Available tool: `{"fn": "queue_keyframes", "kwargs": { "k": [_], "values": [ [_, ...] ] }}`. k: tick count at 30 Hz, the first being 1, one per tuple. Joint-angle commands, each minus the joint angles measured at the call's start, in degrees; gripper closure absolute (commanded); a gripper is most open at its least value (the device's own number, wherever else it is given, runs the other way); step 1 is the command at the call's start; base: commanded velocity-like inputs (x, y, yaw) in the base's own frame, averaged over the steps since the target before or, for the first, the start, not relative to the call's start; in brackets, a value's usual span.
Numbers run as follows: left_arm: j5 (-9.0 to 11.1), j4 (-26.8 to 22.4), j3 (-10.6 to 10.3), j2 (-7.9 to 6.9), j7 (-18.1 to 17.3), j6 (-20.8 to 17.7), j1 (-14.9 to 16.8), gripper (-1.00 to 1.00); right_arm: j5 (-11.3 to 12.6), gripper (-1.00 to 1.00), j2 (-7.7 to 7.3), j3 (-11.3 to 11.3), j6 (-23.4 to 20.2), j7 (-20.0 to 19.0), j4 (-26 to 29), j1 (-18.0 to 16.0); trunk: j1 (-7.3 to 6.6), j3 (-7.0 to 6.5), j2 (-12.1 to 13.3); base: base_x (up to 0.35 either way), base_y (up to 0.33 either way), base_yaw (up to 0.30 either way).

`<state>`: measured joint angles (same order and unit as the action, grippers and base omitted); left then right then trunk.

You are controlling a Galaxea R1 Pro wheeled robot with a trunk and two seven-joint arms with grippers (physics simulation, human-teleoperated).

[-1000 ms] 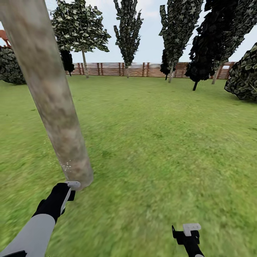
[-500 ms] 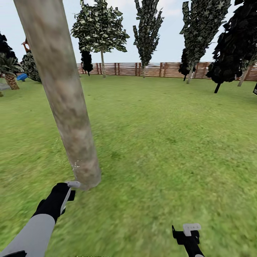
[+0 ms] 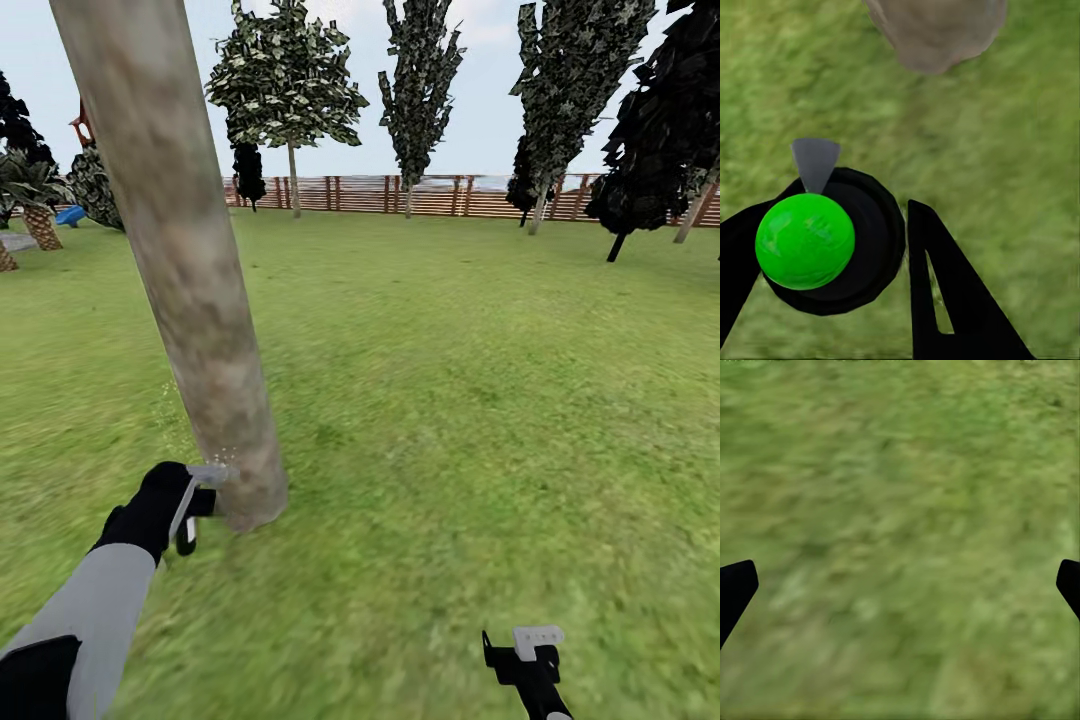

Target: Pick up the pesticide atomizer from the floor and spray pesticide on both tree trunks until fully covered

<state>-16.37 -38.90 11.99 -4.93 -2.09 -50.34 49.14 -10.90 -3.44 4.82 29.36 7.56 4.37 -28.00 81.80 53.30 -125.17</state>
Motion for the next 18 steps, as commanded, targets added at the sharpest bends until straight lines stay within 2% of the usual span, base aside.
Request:
{"fn": "queue_keyframes", "kwargs": {
  "k": [1, 2, 3, 4, 5, 6, 8, 10, 12, 13, 15, 16, 18],
  "values": [
    [0.2, 0.0, 0.1, -2.05, -0.3, -1.0, 0.2, 1.00, -0.6, -1.00, 0.01, 0.5, 0.2, 0.2, -0.1, 0.0, -0.01, 0.05, 0.0, 0.000, 0.000, 0.000],
    [0.2, -0.1, 0.1, -3.23, -0.3, -1.4, 0.3, 1.00, -0.6, -1.00, 0.01, 0.5, 0.2, 0.2, -0.1, 0.0, -0.01, 0.05, 0.0, 0.000, 0.000, 0.000],
    [0.2, -0.1, 0.0, -3.60, -0.4, -1.5, 0.3, 1.00, -0.6, -1.00, 0.01, 0.5, 0.2, 0.2, -0.1, 0.0, -0.01, 0.05, 0.0, 0.000, 0.000, 0.000],
    [0.2, 0.0, 0.0, -3.70, -0.4, -1.6, 0.3, 1.00, -0.6, -1.00, 0.01, 0.5, 0.2, 0.2, -0.1, 0.0, -0.01, 0.05, 0.0, 0.000, 0.000, 0.000],
    [0.3, 0.0, -1.0, -3.66, -0.5, -1.8, 0.3, 1.00, -0.6, -1.00, 0.01, 0.5, 0.2, 0.2, -0.1, 0.0, -0.01, 0.05, 0.0, 0.000, 0.000, 0.000],
    [0.4, -0.1, -2.9, -3.61, -0.8, -2.6, 0.4, 1.00, -0.6, -1.00, 0.01, 0.5, 0.2, 0.2, -0.1, 0.0, -0.01, 0.05, 0.0, 0.000, 0.000, 0.000],
    [0.5, -0.4, -4.5, -3.57, -2.3, -4.1, 0.5, 1.00, -0.6, -1.00, 0.01, 0.5, 0.2, 0.2, -0.1, 0.0, -0.01, 0.05, 0.0, 0.000, 0.000, 0.000],
    [0.3, -0.7, -5.5, -4.03, -5.5, -5.9, 1.2, 1.00, -0.6, -1.00, 0.01, 0.5, 0.2, 0.2, -0.1, 0.0, -0.01, 0.05, 0.0, 0.000, 0.000, 0.000],
    [0.2, -0.7, -5.9, -4.74, -6.8, -6.3, 2.0, 1.00, -0.6, -1.00, 0.01, 0.5, 0.2, 0.2, -0.1, 0.0, -0.01, 0.05, 0.0, 0.000, 0.000, 0.000],
    [0.2, -0.6, -5.9, -5.54, -7.1, -6.4, 2.1, 1.00, -0.6, -1.00, 0.01, 0.5, 0.2, 0.2, -0.1, 0.0, -0.01, 0.05, 0.0, 0.000, 0.000, 0.000],
    [0.3, -0.4, -5.9, -8.61, -7.5, -6.5, 2.3, 1.00, -0.6, -1.00, 0.01, 0.5, 0.2, 0.2, -0.1, 0.0, -0.01, 0.05, 0.0, 0.000, 0.000, 0.000],
    [0.3, -0.4, -6.0, -9.11, -7.5, -6.5, 2.3, 1.00, -0.6, -1.00, 0.01, 0.5, 0.2, 0.2, -0.1, 0.0, -0.01, 0.05, 0.0, 0.000, 0.000, 0.000],
    [0.3, -0.3, -6.1, -8.90, -7.6, -6.5, 2.4, 1.00, -0.6, -1.00, 0.01, 0.5, 0.2, 0.2, -0.1, 0.0, -0.01, 0.05, 0.0, 0.000, 0.000, 0.000]
  ]
}}
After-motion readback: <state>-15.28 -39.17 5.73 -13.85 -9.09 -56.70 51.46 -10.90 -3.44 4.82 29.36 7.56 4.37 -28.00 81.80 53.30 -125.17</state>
